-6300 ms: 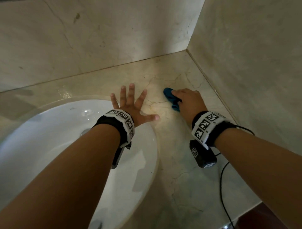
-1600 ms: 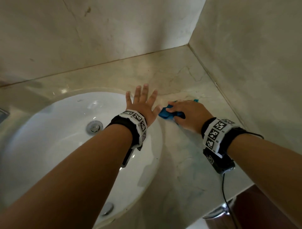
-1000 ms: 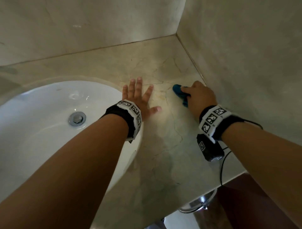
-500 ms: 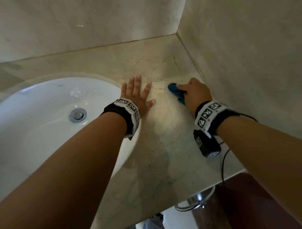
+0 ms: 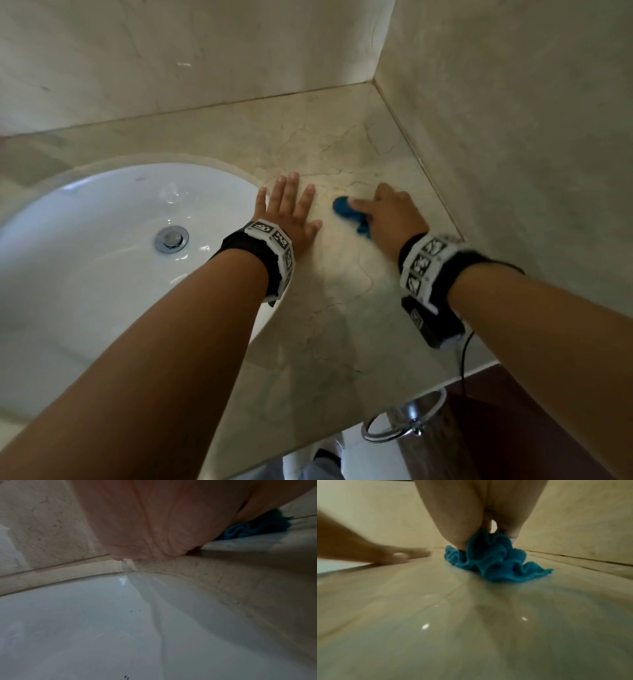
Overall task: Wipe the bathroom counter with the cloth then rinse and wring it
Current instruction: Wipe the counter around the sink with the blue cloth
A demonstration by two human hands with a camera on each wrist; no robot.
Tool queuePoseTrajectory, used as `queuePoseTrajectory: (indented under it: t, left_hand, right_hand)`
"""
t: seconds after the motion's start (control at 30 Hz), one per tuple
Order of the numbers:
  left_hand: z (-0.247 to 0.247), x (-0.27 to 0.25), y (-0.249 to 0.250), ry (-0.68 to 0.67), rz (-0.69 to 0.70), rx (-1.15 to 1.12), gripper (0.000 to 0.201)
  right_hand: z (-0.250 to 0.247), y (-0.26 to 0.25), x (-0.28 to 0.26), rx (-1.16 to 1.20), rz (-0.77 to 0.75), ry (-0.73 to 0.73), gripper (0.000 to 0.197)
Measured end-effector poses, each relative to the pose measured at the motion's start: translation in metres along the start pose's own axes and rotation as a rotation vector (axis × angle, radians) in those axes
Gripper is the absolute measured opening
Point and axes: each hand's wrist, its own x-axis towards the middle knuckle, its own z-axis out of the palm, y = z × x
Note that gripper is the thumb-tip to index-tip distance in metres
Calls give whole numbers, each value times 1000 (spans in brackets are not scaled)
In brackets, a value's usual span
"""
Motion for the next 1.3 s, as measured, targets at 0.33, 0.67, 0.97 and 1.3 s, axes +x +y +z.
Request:
queuePoseTrajectory:
  t: [0.33,0.67,0.97,1.3]
  left_hand:
    - [-3,7,-4,-20,8,7,64]
    - [-15,21,-5,-44,-3,12,65]
    - [-16,25,-4,-41,-15,-35,67]
    - [-15,29,-3,-46,-20,-40,68]
  right_hand:
    - [-12,-5,14,-211,2,-196,61]
    - [-22,1,-18,-130,-140,-127,41]
    - [-12,4,17,-250,55,-155,56]
    - [-2,5,55,-67,139,-126,59]
